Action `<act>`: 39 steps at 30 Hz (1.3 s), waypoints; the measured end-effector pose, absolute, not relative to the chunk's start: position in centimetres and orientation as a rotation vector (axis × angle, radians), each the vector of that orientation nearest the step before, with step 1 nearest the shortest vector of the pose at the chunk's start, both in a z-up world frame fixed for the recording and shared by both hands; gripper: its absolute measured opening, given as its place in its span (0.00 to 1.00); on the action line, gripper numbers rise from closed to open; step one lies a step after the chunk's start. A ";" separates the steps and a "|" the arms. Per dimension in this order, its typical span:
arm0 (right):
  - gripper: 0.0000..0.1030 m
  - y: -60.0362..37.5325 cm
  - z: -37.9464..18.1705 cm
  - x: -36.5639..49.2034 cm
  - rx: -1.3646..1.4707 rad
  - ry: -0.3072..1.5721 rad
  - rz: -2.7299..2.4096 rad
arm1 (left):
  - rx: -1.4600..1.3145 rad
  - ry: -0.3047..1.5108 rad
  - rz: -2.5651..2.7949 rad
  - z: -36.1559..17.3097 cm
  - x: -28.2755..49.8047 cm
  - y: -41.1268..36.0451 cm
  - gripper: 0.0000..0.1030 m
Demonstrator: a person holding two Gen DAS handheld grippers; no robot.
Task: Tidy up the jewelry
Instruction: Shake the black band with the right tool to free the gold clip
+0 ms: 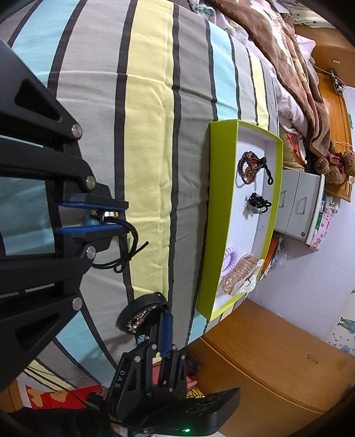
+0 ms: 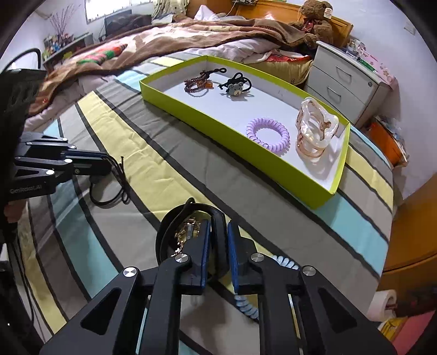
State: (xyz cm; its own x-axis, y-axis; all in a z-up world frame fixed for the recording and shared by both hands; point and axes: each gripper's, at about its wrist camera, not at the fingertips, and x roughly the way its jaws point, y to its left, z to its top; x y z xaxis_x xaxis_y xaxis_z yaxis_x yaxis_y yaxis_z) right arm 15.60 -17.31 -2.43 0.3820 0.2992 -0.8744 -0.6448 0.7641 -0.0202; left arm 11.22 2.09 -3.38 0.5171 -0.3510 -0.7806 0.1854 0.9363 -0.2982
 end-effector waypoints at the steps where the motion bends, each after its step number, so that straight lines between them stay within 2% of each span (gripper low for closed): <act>1: 0.12 -17.5 -2.4 15.5 -0.380 1.006 0.613 | -0.184 0.976 -0.323 -3.4 11.2 2.1 0.10; 16: 0.12 -19.9 0.1 14.3 -0.219 0.938 0.580 | -0.184 0.942 -0.320 -1.7 10.6 2.4 0.10; 30: 0.12 -21.2 4.6 13.6 -0.152 0.840 0.544 | -0.183 0.850 -0.315 3.0 11.0 3.1 0.10; 39: 0.12 -20.0 7.5 16.5 -0.155 0.795 0.522 | -0.178 0.803 -0.307 5.9 14.0 4.0 0.10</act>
